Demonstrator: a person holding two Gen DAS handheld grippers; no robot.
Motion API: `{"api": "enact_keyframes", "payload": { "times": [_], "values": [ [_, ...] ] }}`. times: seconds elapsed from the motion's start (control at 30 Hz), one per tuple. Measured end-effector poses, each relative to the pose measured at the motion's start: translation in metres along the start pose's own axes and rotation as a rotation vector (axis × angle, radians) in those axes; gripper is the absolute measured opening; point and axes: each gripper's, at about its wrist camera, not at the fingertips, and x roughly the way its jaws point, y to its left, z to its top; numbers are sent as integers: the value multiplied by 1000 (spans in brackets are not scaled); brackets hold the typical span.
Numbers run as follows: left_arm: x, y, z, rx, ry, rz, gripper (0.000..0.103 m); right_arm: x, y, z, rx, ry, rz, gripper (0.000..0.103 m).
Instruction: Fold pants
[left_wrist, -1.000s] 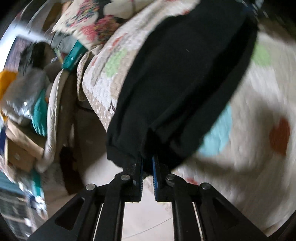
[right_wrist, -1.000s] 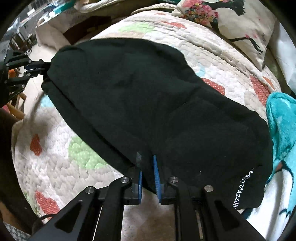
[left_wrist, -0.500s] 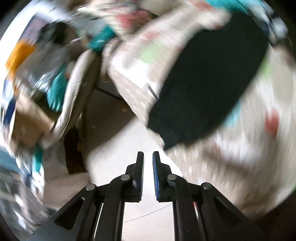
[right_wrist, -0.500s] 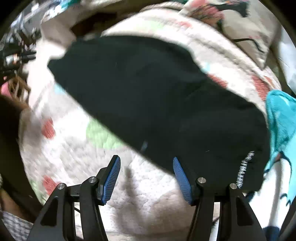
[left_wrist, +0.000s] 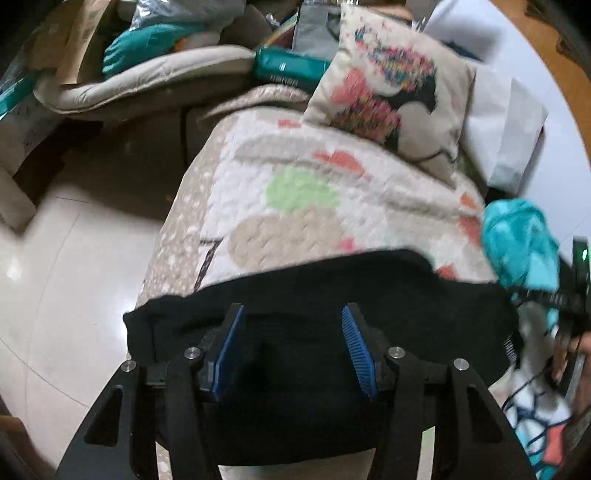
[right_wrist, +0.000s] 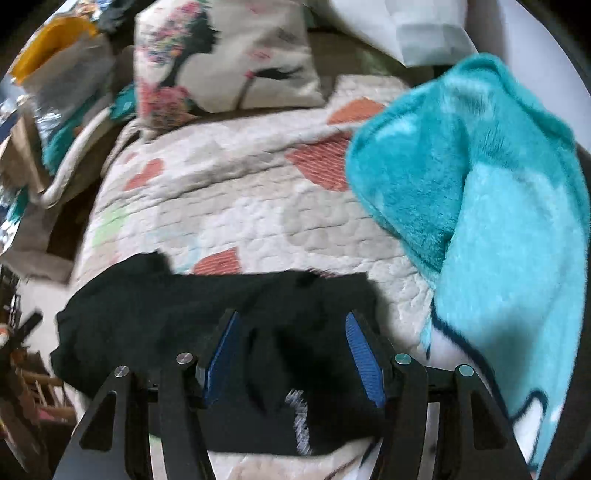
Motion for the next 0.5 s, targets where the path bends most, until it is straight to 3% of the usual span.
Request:
{"api": "enact_keyframes", "payload": {
  "times": [0.17,0.23,0.27,0.37,0.5],
  "values": [
    [14,17,2,-95,71,-20,53,38,-18,12,9,35,-50,79],
    [15,23,6,-142,70,-37,53,51,-23,8,51,78,8,79],
    [14,26,8,-159,68,-42,53,55,-24,3,73,99,47,73],
    [16,35,12,-213,61,-31,53,51,-18,-5,59,76,38,49],
    [14,55,12,-297,52,-6,53,38,-11,-6,39,6,-8,38]
  ]
}}
